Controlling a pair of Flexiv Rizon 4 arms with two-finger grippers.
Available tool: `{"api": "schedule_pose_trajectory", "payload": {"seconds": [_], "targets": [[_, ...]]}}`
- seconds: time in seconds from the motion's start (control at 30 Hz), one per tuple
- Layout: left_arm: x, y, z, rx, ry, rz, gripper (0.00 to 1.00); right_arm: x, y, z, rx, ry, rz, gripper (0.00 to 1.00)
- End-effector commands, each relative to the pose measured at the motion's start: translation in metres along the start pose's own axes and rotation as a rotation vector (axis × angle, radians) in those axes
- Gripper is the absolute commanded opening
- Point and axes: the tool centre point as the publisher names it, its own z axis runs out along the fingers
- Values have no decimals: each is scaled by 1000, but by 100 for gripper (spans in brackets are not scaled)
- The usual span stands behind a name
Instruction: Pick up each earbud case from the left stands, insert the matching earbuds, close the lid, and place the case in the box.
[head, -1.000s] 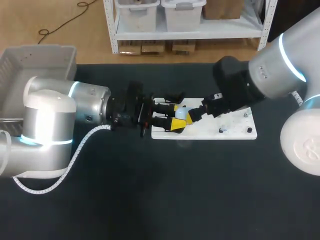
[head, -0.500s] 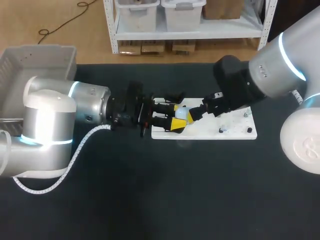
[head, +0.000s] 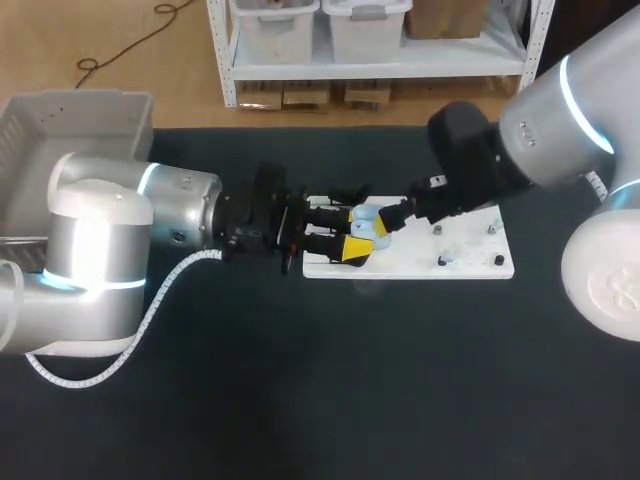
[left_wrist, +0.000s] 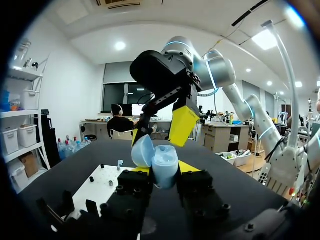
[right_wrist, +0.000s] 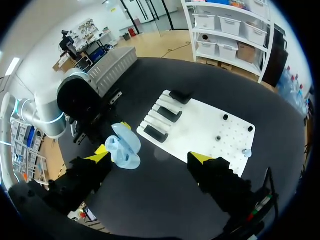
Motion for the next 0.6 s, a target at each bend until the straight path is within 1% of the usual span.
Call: {"api": "schedule_pose_trajectory", "payload": {"seconds": [0.03,0.2,0.33,0.6], "targets": [[0,-1,0,-2,0,1,0,-3,0,-6,17,-11,-2,100],[0,-1,0,-2,0,1,0,-8,-1,-21,44,-44,-17,100],[0,-1,0,-2,0,1,0,-13,-5,-39,70,-72,-29,100],[-4,-1,2,9,-17,58,0,-18,-19,-63,126,-96,-28,100]]}}
